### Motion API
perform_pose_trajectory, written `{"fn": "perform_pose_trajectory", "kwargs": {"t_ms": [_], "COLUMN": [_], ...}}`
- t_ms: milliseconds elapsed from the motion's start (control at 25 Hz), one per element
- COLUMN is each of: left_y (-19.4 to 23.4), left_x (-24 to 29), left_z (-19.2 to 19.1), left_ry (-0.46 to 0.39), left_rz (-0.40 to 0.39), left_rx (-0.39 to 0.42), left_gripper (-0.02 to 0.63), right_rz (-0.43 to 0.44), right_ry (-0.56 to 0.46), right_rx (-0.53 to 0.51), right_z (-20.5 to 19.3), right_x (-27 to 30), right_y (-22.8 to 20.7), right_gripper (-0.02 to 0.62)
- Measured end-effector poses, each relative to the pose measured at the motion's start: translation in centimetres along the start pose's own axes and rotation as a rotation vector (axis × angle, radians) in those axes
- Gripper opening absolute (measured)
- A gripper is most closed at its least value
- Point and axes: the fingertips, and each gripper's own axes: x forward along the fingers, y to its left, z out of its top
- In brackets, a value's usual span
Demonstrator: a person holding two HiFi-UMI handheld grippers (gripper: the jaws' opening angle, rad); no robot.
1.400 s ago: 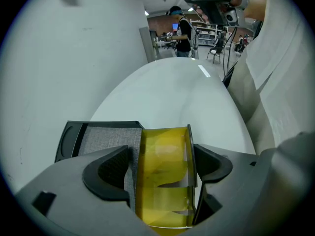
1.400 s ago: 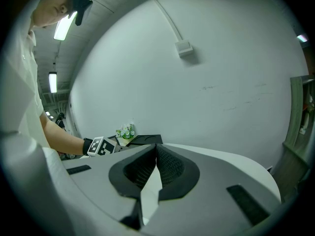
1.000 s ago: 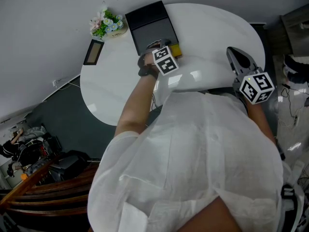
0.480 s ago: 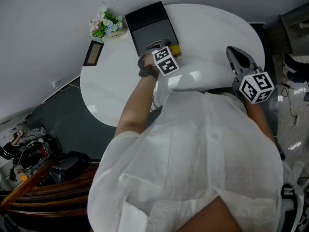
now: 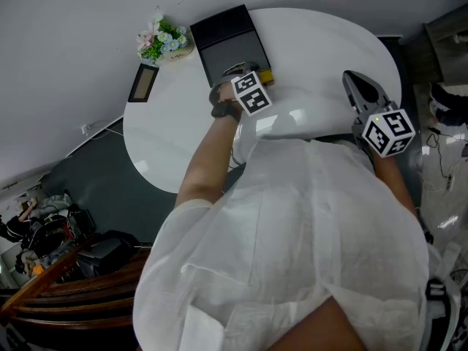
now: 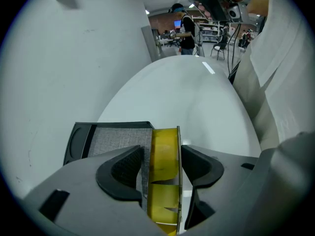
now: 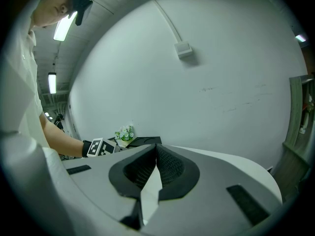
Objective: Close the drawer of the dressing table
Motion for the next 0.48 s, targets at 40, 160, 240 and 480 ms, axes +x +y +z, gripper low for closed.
{"fn": "perform_pose_trajectory", "kwargs": {"t_ms": [40,160,240,480], "left_y": [0.1,0.3,0.5,1.1], "left_x": [0.0,-0.1,-0.1,-0.3], "left_z": [0.0,-0.1,-0.1,0.0], "left_ry": [0.002,0.008,0.009,0.007], "left_rz": [0.002,0.008,0.013,0.026], "left_rx": [0.0,0.002,0.003,-0.001], "left_gripper": [0.268,0.246,0.229,0.169], "right_rz": [0.0,-0.005,-0.008,-0.007], "right_ry": [-0.001,-0.003,-0.004,-0.002], "right_rx": [0.0,0.002,0.004,0.003], "right_z": [0.0,0.1,0.1,0.0], "right_x": [0.0,0.0,-0.1,-0.1], "right_y": [0.0,-0.1,-0.2,-0.3], "right_gripper": [0.009,0.009,0.009,0.009]}}
